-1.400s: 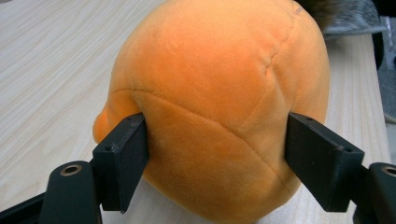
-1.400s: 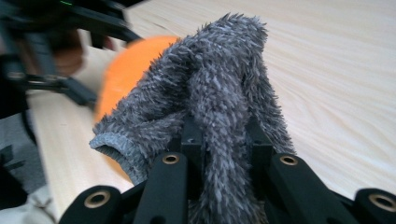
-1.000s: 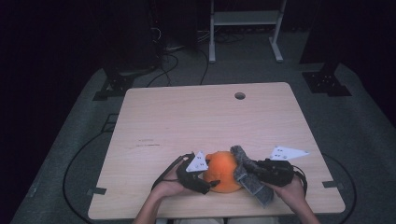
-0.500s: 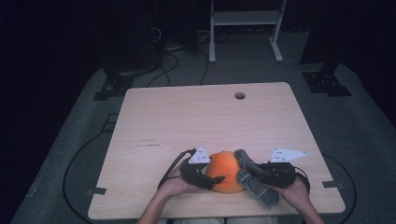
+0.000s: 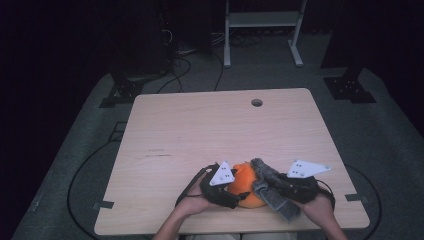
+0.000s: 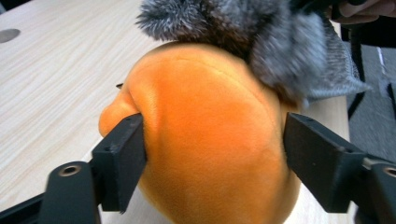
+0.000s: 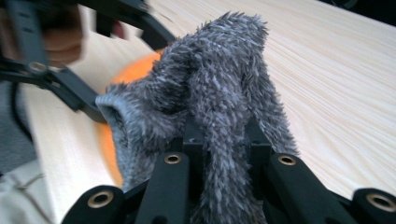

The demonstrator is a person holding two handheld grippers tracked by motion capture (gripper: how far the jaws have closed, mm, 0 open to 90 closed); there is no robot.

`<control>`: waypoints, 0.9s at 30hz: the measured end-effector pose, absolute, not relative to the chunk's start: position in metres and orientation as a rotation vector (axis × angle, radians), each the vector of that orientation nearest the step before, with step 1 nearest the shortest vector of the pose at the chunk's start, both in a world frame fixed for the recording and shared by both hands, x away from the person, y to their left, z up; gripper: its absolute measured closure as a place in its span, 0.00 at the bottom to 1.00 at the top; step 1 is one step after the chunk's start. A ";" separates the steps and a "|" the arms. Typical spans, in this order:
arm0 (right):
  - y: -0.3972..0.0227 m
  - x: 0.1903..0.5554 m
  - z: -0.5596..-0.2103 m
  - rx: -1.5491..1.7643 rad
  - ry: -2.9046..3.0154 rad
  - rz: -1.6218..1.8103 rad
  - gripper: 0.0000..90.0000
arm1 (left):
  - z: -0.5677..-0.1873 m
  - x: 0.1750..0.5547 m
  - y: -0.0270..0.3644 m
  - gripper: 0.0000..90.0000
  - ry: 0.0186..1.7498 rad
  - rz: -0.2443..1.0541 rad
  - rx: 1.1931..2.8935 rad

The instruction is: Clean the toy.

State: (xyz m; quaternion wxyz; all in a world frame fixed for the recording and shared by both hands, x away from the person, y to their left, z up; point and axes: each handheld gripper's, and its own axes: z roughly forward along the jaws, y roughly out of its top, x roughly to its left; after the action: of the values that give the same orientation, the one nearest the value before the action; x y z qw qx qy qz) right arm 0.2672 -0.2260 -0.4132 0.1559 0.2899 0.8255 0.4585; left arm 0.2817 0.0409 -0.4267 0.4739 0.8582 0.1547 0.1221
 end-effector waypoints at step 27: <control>-0.232 0.272 -0.421 0.843 2.452 1.407 0.84 | -0.431 0.297 0.048 0.32 0.517 0.134 2.079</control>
State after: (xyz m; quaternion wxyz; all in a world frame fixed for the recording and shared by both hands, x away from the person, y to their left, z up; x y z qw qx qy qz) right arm 0.2722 -0.2321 -0.4207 0.0956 0.2845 0.8273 0.4749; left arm 0.2965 0.0479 -0.4308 0.4771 0.8512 0.2118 0.0548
